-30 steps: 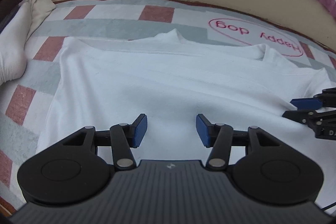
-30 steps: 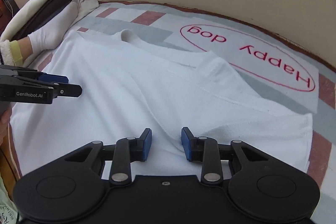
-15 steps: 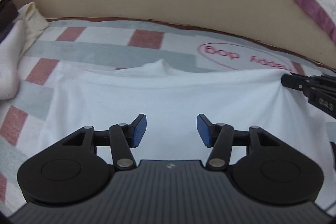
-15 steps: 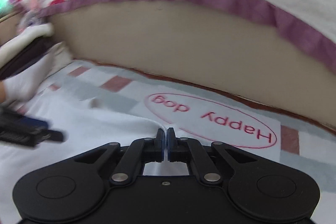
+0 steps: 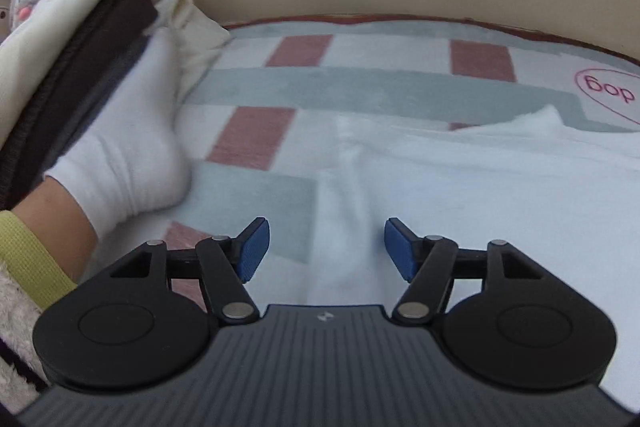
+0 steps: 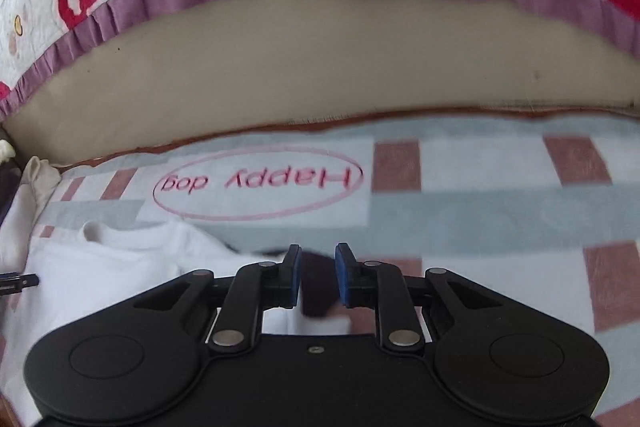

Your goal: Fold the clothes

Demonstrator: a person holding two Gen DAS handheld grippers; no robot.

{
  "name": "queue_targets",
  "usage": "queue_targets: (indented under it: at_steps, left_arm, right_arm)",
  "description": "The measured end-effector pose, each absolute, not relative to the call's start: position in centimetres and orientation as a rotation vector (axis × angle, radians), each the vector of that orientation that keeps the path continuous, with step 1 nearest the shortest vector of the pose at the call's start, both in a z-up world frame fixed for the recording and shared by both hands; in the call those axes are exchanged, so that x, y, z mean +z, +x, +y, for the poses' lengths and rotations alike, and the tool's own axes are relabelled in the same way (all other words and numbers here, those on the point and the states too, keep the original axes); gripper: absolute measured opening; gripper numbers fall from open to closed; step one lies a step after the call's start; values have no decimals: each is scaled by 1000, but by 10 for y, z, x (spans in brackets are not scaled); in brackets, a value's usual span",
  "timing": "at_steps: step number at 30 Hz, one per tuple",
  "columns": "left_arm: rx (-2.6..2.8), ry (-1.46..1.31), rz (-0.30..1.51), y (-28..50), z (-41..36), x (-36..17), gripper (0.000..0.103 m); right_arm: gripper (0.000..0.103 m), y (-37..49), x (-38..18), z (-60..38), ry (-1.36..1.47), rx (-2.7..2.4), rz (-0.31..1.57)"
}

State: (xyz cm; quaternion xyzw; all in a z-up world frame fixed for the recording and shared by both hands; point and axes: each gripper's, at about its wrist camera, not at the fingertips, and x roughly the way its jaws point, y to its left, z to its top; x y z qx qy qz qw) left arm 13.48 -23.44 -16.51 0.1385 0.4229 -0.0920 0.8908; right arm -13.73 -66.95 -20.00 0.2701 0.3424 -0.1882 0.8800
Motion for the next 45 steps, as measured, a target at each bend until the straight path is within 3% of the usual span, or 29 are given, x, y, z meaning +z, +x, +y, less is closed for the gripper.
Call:
queue_targets:
  at_steps: [4, 8, 13, 14, 15, 16, 17, 18, 19, 20, 21, 27, 33, 40, 44, 45]
  left_arm:
    - [-222, 142, 879, 140, -217, -158, 63]
    - [-249, 237, 855, 149, -220, -153, 63]
    - [-389, 125, 884, 168, -214, -156, 66]
    - [-418, 97, 880, 171, -215, -158, 74]
    - [-435, 87, 883, 176, -219, -163, 81]
    - [-437, 103, 897, 181, -224, -171, 81]
    - [-435, 122, 914, 186, -229, -179, 79]
    - [-427, 141, 930, 190, -232, -186, 53]
    - [-431, 146, 926, 191, -233, -187, 45]
    - [-434, 155, 911, 190, -234, -186, 14]
    - [-434, 170, 871, 185, -235, -179, 8]
    - [-397, 151, 726, 172, -226, -155, 5]
    - [-350, 250, 742, 181, -236, -179, 5]
    - [-303, 223, 769, 185, -234, -178, 5]
    - [-241, 270, 818, 183, -237, -174, 13]
    - [-262, 241, 804, 176, -233, -164, 19]
  right_arm:
    - [45, -134, -219, -673, 652, -345, 713]
    - [45, -120, -220, -660, 586, -325, 832]
    - [46, -119, -231, -658, 574, -283, 819]
    - [43, -119, -234, -658, 572, -284, 806]
    - [30, -119, -236, -658, 571, -288, 782]
    - [12, -120, -238, -660, 590, -298, 754]
    - [8, -122, -240, -663, 629, -316, 720]
    - [7, -126, -241, -667, 671, -330, 689]
    - [7, -130, -241, -669, 704, -337, 668]
    - [7, -134, -241, -671, 727, -344, 649]
    - [6, -137, -238, -670, 727, -348, 634]
    - [6, -158, -221, -676, 834, -350, 506]
    - [8, -142, -243, -684, 781, -499, 622]
    - [8, -144, -236, -689, 787, -539, 562]
    - [9, -152, -232, -694, 729, -666, 598]
    - [15, -155, -232, -696, 772, -635, 592]
